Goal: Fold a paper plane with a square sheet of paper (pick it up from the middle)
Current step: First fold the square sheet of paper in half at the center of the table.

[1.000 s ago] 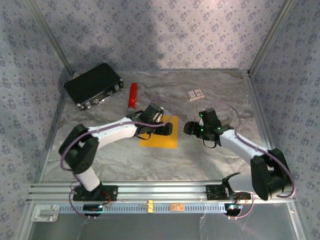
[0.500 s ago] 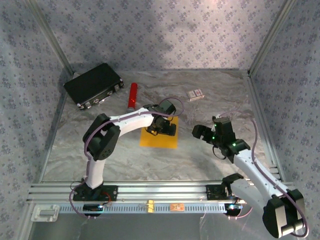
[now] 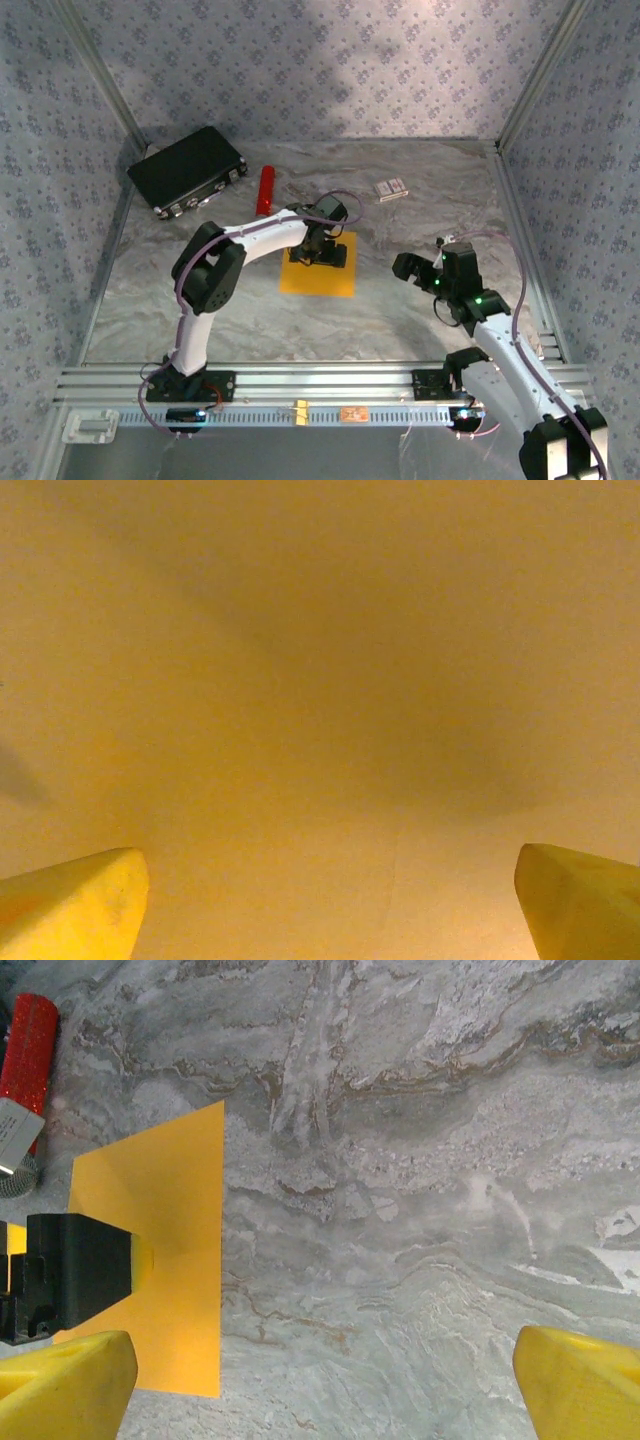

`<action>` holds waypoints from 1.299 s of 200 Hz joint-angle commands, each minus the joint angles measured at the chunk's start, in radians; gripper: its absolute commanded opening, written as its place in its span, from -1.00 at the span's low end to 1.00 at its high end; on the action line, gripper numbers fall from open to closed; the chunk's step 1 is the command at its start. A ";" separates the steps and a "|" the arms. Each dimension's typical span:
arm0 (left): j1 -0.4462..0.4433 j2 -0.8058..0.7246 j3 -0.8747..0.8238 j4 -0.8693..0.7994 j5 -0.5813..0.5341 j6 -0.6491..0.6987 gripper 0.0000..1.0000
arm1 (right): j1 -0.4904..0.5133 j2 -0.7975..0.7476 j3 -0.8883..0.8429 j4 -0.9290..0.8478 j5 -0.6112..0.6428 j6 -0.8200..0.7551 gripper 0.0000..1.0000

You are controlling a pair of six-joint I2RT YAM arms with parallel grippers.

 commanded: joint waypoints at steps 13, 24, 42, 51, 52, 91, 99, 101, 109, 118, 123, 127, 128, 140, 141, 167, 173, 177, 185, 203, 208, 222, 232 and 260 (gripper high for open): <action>0.001 0.037 0.031 -0.041 0.022 0.009 0.87 | -0.018 0.023 0.000 -0.035 -0.050 -0.032 0.98; 0.001 0.043 0.030 -0.036 0.030 0.008 0.88 | -0.022 0.039 0.006 -0.034 -0.062 -0.039 0.98; 0.001 0.053 0.028 -0.034 0.042 0.005 0.88 | -0.023 0.071 0.022 -0.037 -0.070 -0.045 0.98; 0.000 0.057 0.022 -0.031 0.043 0.003 0.88 | -0.024 0.086 0.029 -0.038 -0.076 -0.048 0.98; -0.001 0.057 0.022 -0.030 0.043 0.003 0.88 | -0.024 0.090 0.030 -0.038 -0.077 -0.048 0.98; -0.002 0.071 0.006 -0.022 0.052 0.001 0.87 | -0.023 0.149 0.059 -0.049 -0.088 -0.057 0.98; -0.004 0.072 0.002 -0.020 0.050 -0.001 0.87 | -0.024 0.157 0.060 -0.047 -0.092 -0.058 0.98; -0.004 0.073 0.001 -0.019 0.049 -0.001 0.87 | -0.023 0.159 0.060 -0.046 -0.092 -0.058 0.98; -0.004 0.075 -0.003 -0.018 0.049 -0.003 0.87 | -0.023 0.170 0.064 -0.047 -0.093 -0.059 0.98; -0.004 0.077 -0.007 -0.015 0.050 -0.003 0.87 | -0.022 0.178 0.067 -0.049 -0.094 -0.060 0.98; -0.003 0.079 -0.008 -0.014 0.050 -0.004 0.87 | -0.022 0.183 0.069 -0.048 -0.097 -0.061 0.98; -0.004 0.080 -0.009 -0.014 0.049 -0.004 0.87 | -0.022 0.186 0.071 -0.049 -0.096 -0.062 0.98; -0.003 0.080 -0.009 -0.014 0.049 -0.004 0.87 | -0.022 0.188 0.071 -0.049 -0.096 -0.061 0.98; -0.005 0.084 -0.009 -0.011 0.051 -0.004 0.87 | -0.022 0.197 0.077 -0.054 -0.098 -0.064 0.98; -0.006 0.084 -0.009 -0.012 0.051 -0.004 0.87 | -0.021 0.198 0.078 -0.054 -0.098 -0.064 0.98; -0.010 0.092 0.000 -0.029 0.033 -0.006 0.84 | -0.018 0.216 0.095 -0.065 -0.098 -0.070 0.98; -0.011 0.092 0.005 -0.034 0.031 -0.008 0.82 | -0.017 0.218 0.098 -0.067 -0.098 -0.070 0.98; -0.013 0.089 0.007 -0.035 0.031 -0.006 0.82 | -0.017 0.220 0.100 -0.068 -0.098 -0.070 0.98; -0.017 0.081 0.012 -0.037 0.025 -0.002 0.83 | -0.014 0.223 0.105 -0.072 -0.097 -0.070 0.98; -0.022 0.064 0.039 -0.057 0.008 0.003 0.83 | -0.011 0.226 0.109 -0.072 -0.094 -0.067 0.98; -0.022 0.057 0.046 -0.063 -0.002 0.001 0.83 | -0.010 0.227 0.111 -0.069 -0.093 -0.067 0.98; -0.022 0.027 0.048 -0.059 -0.034 -0.004 0.84 | -0.007 0.233 0.116 -0.069 -0.093 -0.067 0.98; -0.021 0.007 0.047 -0.055 -0.060 -0.004 0.84 | -0.006 0.239 0.119 -0.069 -0.094 -0.067 0.98; -0.003 0.003 0.040 -0.040 -0.060 -0.003 0.86 | 0.002 0.263 0.124 -0.063 -0.094 -0.068 0.98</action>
